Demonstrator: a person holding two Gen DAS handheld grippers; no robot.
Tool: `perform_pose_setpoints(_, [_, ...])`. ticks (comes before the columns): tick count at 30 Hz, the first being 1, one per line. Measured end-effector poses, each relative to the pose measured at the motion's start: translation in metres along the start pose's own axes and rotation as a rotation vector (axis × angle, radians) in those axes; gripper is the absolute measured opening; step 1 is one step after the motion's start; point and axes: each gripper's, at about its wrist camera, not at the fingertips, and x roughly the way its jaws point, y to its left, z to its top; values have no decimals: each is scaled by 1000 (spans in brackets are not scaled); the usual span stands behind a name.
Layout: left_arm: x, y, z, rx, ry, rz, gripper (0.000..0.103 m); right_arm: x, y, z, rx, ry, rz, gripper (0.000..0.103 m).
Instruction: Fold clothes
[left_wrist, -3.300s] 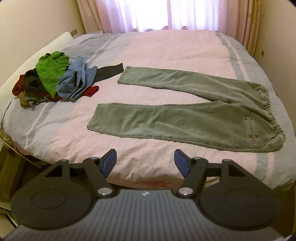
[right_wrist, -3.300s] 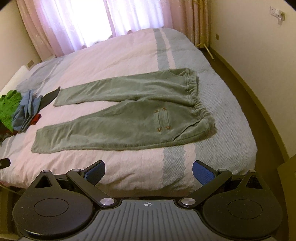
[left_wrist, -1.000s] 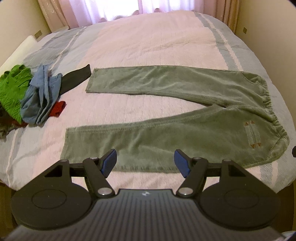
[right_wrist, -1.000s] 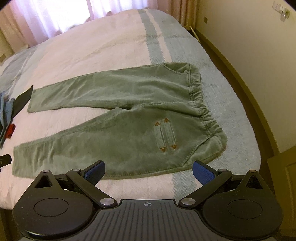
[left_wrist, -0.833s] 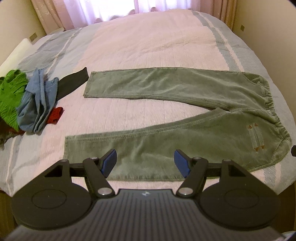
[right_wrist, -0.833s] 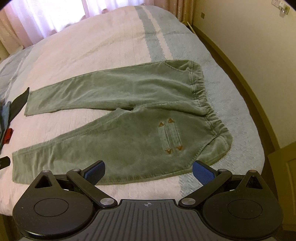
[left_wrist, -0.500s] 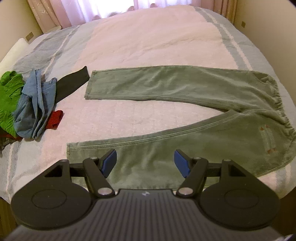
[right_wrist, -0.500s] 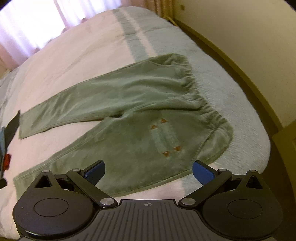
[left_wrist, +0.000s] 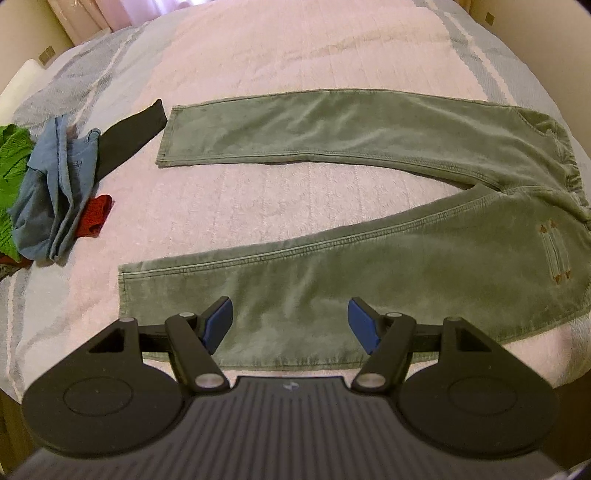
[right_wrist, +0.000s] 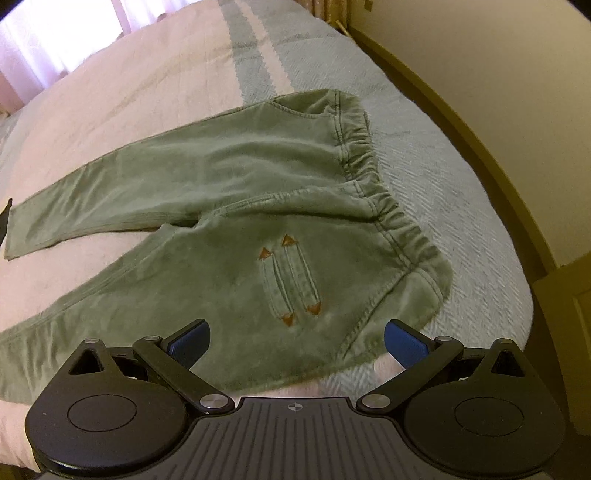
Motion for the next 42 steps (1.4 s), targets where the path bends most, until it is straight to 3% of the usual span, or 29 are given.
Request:
perform_pose_setpoints(11, [38, -27, 37, -13, 14, -25, 66, 58, -22, 59, -109, 19, 29, 103])
perform_pose_setpoints(17, [74, -54, 41, -10, 74, -58, 66, 93, -31, 75, -161, 51, 55, 103])
perform_pose_setpoints(23, [107, -66, 61, 21, 51, -102, 65, 125, -40, 116, -215, 10, 127, 103])
perform_pose_setpoints(32, [165, -91, 158, 217, -111, -181, 64, 175, -28, 215, -407, -141, 224, 102])
perform_pose_setpoints(33, [172, -95, 172, 254, -136, -193, 64, 182, -25, 227, -446, -153, 231, 96])
perform_pose_setpoints(35, [184, -103, 197, 344, -185, -196, 62, 195, -20, 247, -525, -155, 239, 88])
perform_pose_setpoints(42, [230, -113, 272, 603, -245, -271, 62, 235, -11, 296, -716, -84, 295, 88])
